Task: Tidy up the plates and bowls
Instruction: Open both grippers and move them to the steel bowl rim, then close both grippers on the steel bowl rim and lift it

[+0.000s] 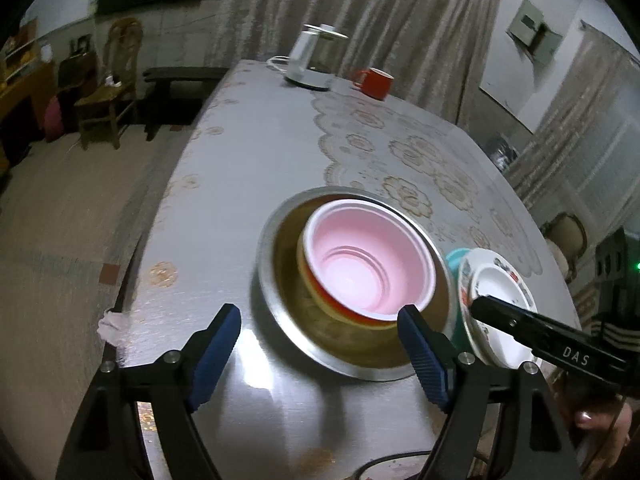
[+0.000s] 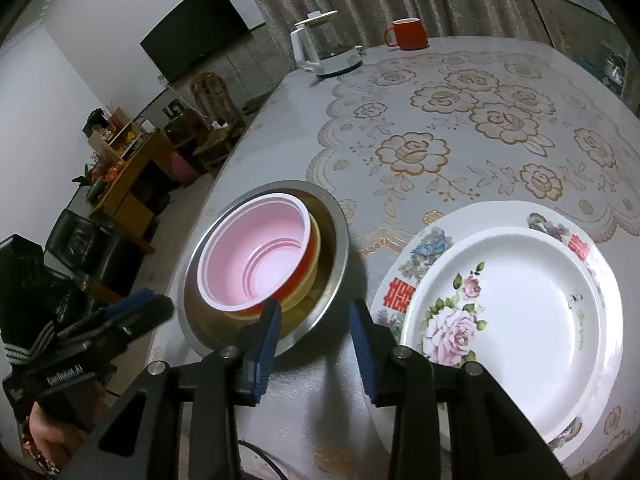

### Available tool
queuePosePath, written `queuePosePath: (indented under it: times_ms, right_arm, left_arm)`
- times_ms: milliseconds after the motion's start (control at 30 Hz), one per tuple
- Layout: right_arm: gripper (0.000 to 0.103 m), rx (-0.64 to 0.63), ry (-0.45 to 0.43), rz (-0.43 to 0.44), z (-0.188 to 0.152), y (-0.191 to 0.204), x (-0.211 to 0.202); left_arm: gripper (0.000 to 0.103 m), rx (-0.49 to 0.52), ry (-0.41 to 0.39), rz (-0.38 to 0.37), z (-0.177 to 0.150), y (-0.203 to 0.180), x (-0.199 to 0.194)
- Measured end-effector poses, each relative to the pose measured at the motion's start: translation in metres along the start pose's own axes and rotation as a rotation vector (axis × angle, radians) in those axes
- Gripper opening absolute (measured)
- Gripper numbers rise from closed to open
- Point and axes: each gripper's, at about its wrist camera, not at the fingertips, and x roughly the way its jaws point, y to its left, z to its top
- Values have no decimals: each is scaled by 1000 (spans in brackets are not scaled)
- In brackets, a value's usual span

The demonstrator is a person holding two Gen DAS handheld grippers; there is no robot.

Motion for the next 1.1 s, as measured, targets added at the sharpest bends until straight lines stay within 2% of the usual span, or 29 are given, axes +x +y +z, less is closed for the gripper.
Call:
queuePosePath:
  times_ms: [233,467,633,800,867,1100]
  right_arm:
    - [37,0,21,-12,-2,0,7]
    - [37,-3,65,-18,-5,5,23]
    - [37,19,86,-12,-4,3,36]
    - [37,-21,104,-6,-3,10,47]
    - [37,-23,115,6,-4,12,52]
    - [36,-54,138,23,-3,18,61]
  left_arm:
    - [82,-90,0,9,0,30,7]
    - [82,-150,25,-68,3,49,19]
    - [79,-91,36,-60,5,50,30]
    - [70,-47,71,-82,5,49,39]
    - [61,-16,86,-81,5,47,44]
    - [61,52,150,-138,11,42,54]
